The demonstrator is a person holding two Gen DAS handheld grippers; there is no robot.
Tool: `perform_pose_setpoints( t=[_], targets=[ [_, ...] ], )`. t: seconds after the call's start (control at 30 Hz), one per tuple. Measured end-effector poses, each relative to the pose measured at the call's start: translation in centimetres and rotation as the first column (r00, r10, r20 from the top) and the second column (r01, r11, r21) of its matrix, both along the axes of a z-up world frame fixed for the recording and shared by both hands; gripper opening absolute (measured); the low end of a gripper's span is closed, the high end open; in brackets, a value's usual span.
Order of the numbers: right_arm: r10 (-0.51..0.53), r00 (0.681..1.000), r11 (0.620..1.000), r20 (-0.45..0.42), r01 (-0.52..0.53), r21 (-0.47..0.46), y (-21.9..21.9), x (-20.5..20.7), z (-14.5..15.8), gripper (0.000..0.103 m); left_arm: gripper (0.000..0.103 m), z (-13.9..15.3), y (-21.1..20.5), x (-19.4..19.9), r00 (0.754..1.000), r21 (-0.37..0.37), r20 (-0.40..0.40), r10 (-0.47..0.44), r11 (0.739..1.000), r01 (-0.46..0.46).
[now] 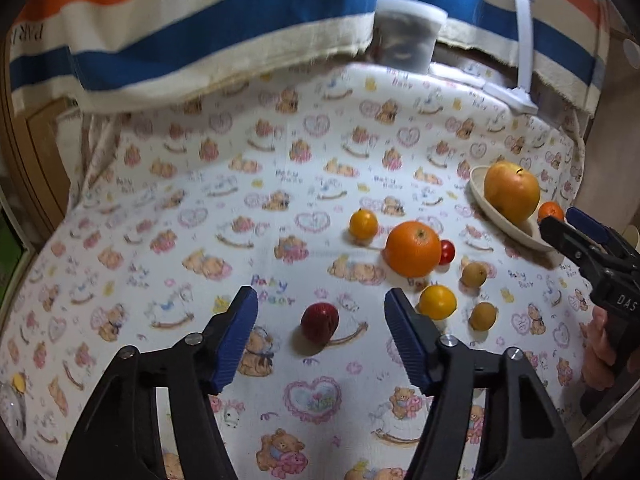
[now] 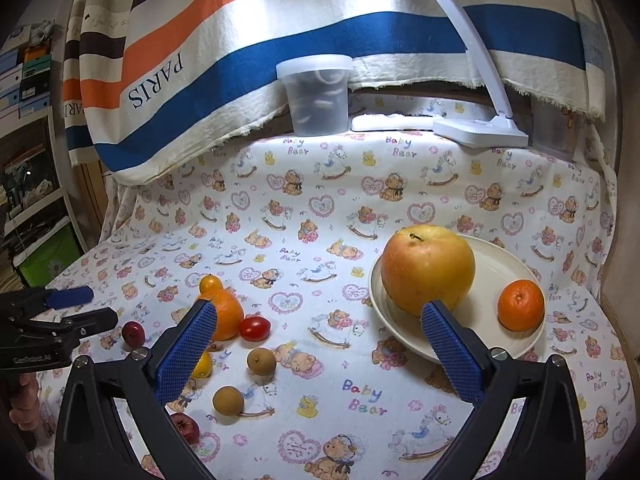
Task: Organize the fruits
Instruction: 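Move the left gripper to the red plum and close on it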
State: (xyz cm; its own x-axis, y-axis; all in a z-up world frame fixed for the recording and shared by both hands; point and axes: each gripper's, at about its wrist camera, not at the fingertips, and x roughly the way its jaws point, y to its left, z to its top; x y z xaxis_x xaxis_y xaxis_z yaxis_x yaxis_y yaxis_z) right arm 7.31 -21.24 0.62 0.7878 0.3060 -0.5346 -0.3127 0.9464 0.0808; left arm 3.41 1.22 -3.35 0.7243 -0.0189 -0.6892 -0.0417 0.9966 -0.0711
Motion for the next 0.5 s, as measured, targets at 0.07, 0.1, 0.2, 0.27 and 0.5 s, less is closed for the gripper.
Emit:
perform_pose_setpoints(
  t=[0.07,0.1,0.2,0.27,0.5],
  targets=[
    [0.002,1.0,1.0,-0.005,-0.002,0.002,-0.1,0.1,0.0,0.103,0.058,-0.2,0.1,0.3,1.0,-0.005,-0.024,0.014,1.0,-0.014],
    [0.004,1.0,1.0,-0.005,-0.004,0.001,-0.1,0.1,0.0,0.103,0.057,-0.3,0.1,0.5,0.999,-0.01,-0.035,0.013,1.0,-0.013],
    [0.001,1.0,1.0,-0.005,-0.001,-0.001,0.0,0.1,0.0,0.103,0.052,-0.8,0.0,1.0,0.998,-0.001,-0.064,0.01,1.0,-0.01],
    [0.005,1.0,1.0,-0.011,-0.005,-0.007,0.0,0.2,-0.1,0.103,0.051,-1.4,0.0,1.3,0.996,-0.002,-0.086,0.0,1.0,0.0],
    [0.0,0.999,1.0,-0.034,0.0,-0.006,-0.2,0.5,-0.4,0.103,0.023,-3.1,-0.2,2.1,0.988,-0.015,-0.155,-0.01,1.0,0.008]
  ],
)
